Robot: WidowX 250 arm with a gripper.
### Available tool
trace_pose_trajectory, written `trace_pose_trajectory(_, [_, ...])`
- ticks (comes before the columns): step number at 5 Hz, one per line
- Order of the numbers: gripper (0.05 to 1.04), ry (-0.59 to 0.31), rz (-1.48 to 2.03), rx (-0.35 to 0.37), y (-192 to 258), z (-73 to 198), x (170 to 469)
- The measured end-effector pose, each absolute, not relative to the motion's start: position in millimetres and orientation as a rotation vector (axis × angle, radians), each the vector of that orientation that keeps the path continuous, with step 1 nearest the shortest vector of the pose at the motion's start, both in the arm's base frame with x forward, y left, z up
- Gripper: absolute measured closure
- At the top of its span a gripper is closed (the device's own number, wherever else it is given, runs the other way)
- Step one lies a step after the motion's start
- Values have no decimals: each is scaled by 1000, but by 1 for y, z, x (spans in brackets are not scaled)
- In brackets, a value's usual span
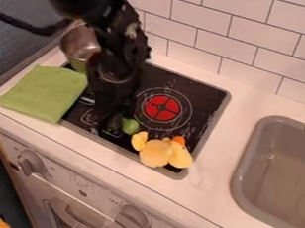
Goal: Moved the spatula middle of the green cloth and yellow duck
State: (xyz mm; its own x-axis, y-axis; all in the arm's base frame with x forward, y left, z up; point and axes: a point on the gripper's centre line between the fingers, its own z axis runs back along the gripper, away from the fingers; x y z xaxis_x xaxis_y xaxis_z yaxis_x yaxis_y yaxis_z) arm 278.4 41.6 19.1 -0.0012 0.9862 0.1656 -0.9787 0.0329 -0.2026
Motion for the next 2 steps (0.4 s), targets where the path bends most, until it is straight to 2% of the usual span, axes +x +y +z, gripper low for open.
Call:
trace_pose_trajectory(1, [676, -271, 1554, -38, 37, 15, 283])
trace_pose_trajectory(2, [352, -221, 1598, -8, 27, 12, 285])
